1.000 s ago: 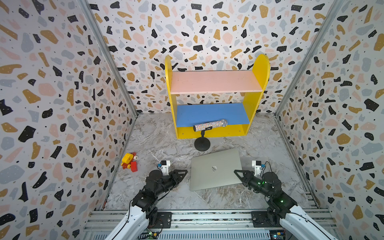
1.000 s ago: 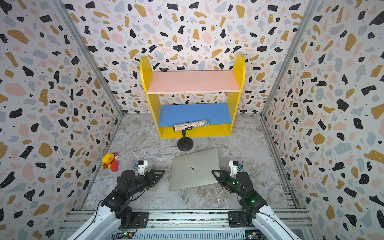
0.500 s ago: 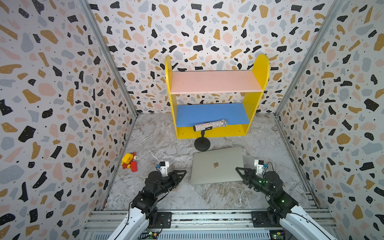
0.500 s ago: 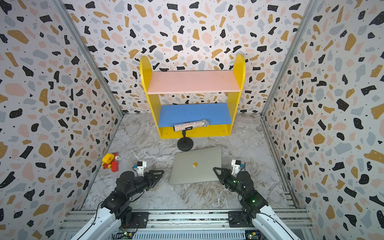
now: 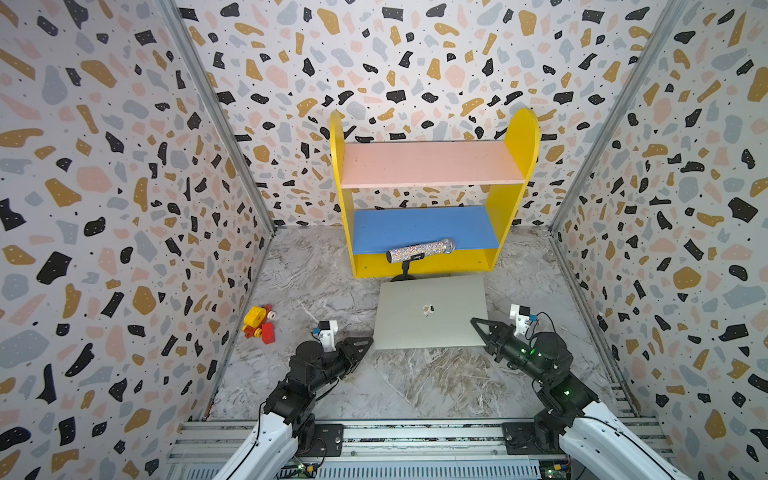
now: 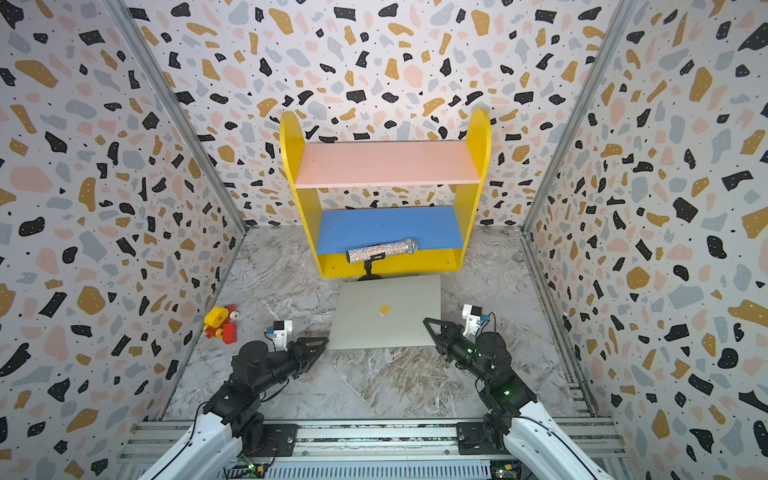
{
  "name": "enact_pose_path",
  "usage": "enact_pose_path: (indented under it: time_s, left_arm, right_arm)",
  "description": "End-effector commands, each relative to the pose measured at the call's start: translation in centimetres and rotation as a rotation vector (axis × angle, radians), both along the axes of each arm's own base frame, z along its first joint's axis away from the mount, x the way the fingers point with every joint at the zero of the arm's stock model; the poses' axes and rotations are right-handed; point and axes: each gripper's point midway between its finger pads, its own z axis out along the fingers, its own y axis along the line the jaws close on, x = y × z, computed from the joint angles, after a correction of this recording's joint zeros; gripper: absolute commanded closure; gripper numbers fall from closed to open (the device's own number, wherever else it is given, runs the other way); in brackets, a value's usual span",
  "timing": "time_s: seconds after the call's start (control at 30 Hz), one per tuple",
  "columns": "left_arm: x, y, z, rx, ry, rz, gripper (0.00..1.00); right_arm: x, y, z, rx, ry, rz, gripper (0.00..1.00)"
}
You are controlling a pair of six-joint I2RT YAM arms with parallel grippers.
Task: Close the laptop lid and set it aside
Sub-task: Pick up the laptop from the center of the board.
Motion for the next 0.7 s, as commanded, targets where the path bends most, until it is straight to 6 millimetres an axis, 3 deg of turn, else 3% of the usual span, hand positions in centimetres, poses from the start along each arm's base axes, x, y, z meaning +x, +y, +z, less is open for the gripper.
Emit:
enact_pose_path:
  time_s: [0.0, 0.23, 0.5, 0.67]
  left_arm:
    - [0.8, -0.4, 3.3, -0.086, -0.102, 0.001, 0.54]
    - [1.0, -0.9, 6.7, -0.155, -0.185, -0.018, 0.55]
    - [1.1, -1.0, 8.1, -0.186, -0.216, -0.021, 0.74]
    - [1.3, -1.0, 9.4, -0.217, -0.229, -0.012, 0.80]
  right_arm:
    - [-1.7, -0.2, 12.4, 0.238, -0.315, 0.046, 1.00]
    - [-1.9, -0.2, 13.4, 0.253, -0.328, 0.052, 1.00]
    - [-1.8, 0.0, 13.6, 0.252, -0.315, 0.065, 1.00]
    - [-1.6, 0.0, 13.6, 0.251, -0.304, 0.055, 1.00]
